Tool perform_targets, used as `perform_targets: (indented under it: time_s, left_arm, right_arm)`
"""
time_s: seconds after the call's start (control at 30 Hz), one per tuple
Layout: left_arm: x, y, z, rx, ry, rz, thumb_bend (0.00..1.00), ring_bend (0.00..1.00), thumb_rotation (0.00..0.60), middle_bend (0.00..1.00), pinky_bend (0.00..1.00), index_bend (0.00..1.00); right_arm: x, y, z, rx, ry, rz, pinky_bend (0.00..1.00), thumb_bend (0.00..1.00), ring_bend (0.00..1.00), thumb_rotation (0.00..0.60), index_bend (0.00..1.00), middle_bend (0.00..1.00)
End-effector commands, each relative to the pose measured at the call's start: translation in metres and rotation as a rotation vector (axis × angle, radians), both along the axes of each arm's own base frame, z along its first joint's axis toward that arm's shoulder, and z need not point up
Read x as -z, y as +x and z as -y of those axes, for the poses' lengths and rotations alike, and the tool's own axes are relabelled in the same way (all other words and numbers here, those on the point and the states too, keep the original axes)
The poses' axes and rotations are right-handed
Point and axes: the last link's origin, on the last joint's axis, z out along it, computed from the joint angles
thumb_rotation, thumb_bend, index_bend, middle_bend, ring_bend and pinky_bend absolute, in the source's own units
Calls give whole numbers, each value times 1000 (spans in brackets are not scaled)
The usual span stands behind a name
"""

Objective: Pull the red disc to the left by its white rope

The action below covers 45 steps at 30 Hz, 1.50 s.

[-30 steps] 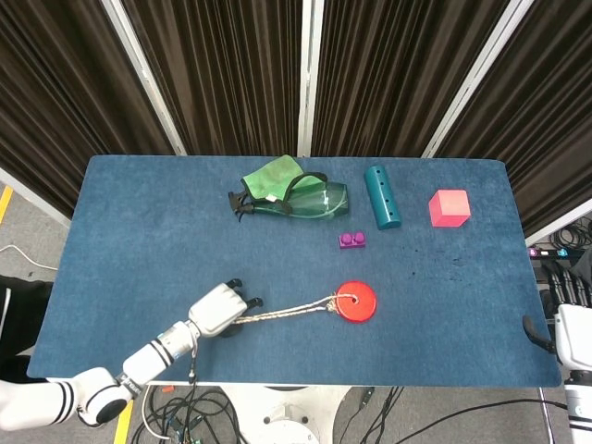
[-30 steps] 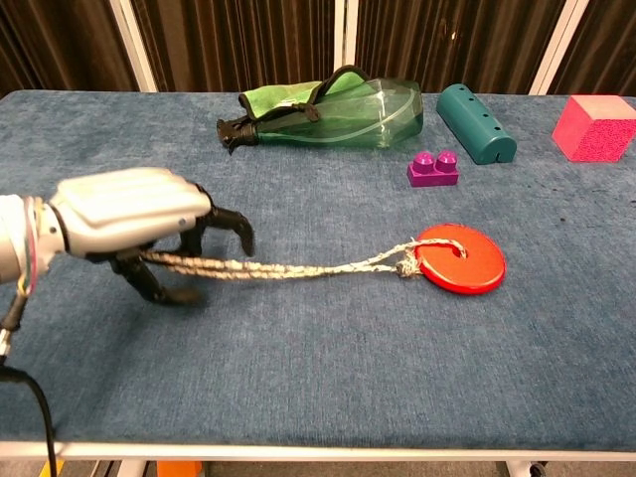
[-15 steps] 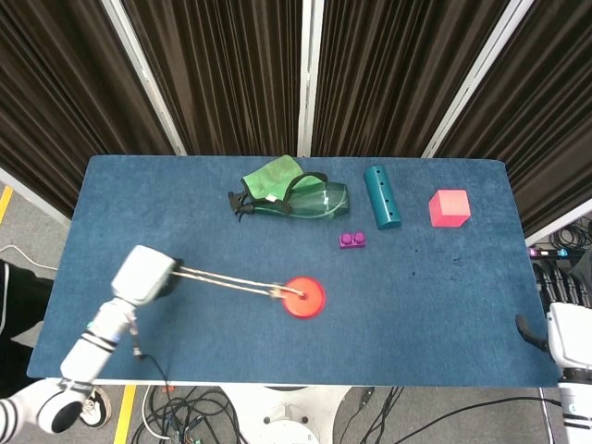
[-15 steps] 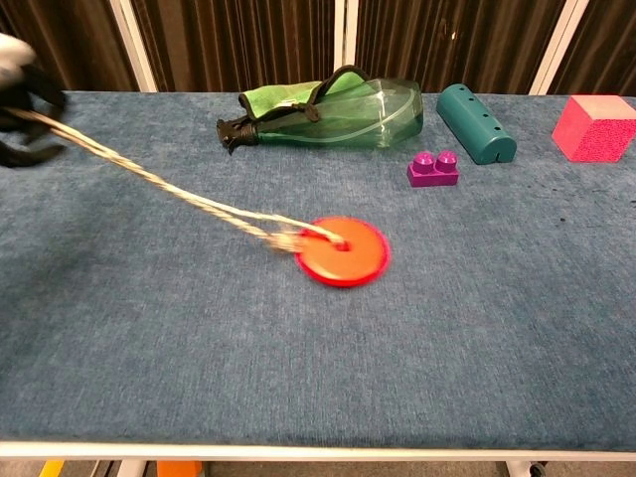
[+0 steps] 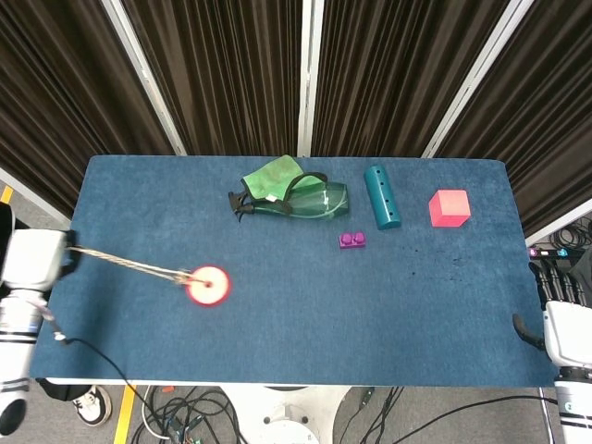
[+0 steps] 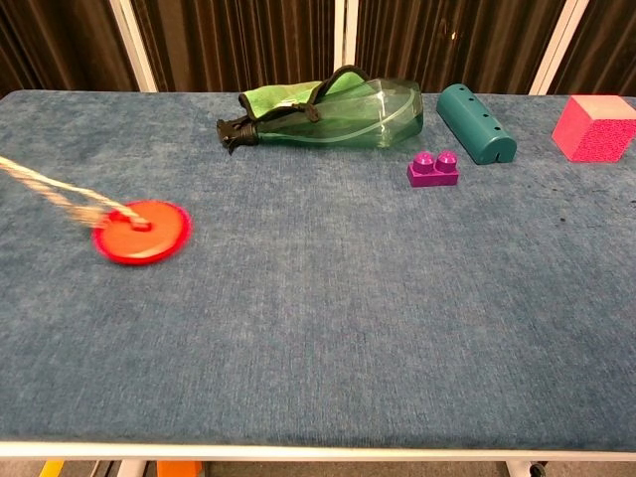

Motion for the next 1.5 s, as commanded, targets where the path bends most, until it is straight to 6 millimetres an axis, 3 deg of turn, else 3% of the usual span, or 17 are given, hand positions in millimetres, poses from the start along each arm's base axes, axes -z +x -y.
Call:
perform_targets:
  time_s: [0.03, 0.13, 0.3, 0.53, 0.63, 0.73, 0.83, 0.9, 1.07, 1.27, 1.37, 1.5]
  left_arm:
    - [-24, -13, 6, -41, 70, -12, 384, 880, 600, 1000, 798, 763]
    - [-36, -19, 12, -68, 90, -15, 384, 880, 600, 1000, 798, 763]
    - [-31, -23, 14, -74, 57, -22, 384, 880, 600, 1000, 798, 762]
    - [0, -5, 10, 51, -6, 101, 374, 872, 600, 1000, 778, 761]
    - [18, 10, 7, 164, -65, 177, 342, 783, 600, 957, 705, 745]
    - [38, 20, 1, 231, -152, 154, 269, 559, 600, 762, 598, 612]
    - [54, 19, -7, 161, -287, 30, 186, 152, 600, 215, 347, 181]
    - [59, 27, -10, 161, -299, 13, 157, 13, 600, 15, 214, 64]
    - [56, 33, -9, 170, -284, -8, 137, 0, 600, 0, 165, 54]
    - [35, 28, 6, 123, -255, -56, 139, 0, 600, 0, 165, 54]
    - [21, 16, 26, 80, -186, -25, 146, 0, 600, 1, 166, 55]
    - [13, -7, 71, 11, -92, -8, 148, 0, 600, 24, 167, 63]
  right_arm:
    - [1, 0, 0, 1, 3, 0, 0, 251, 0, 600, 0, 0]
    - [3, -1, 0, 1, 7, 2, 0, 251, 0, 600, 0, 0]
    - [5, -1, 1, 0, 14, 5, 0, 251, 0, 600, 0, 0]
    - [2, -3, -1, 8, 7, 2, 0, 250, 0, 600, 0, 0]
    - [3, -4, -1, 10, 9, 3, 0, 250, 0, 600, 0, 0]
    - [5, -4, -1, 11, 16, 6, 0, 250, 0, 600, 0, 0]
    - [6, -4, -1, 12, 21, 9, 0, 249, 0, 600, 0, 0]
    - [5, -5, -1, 15, 17, 8, 0, 249, 0, 600, 0, 0]
    - [1, -10, -3, 31, 9, 8, 0, 249, 0, 600, 0, 0]
    - [2, -12, -3, 29, 9, 16, 0, 248, 0, 600, 0, 0]
    - [1, -10, -3, 21, 6, 17, 0, 248, 0, 600, 0, 0]
    - [1, -6, -5, 5, 7, 16, 0, 248, 0, 600, 0, 0]
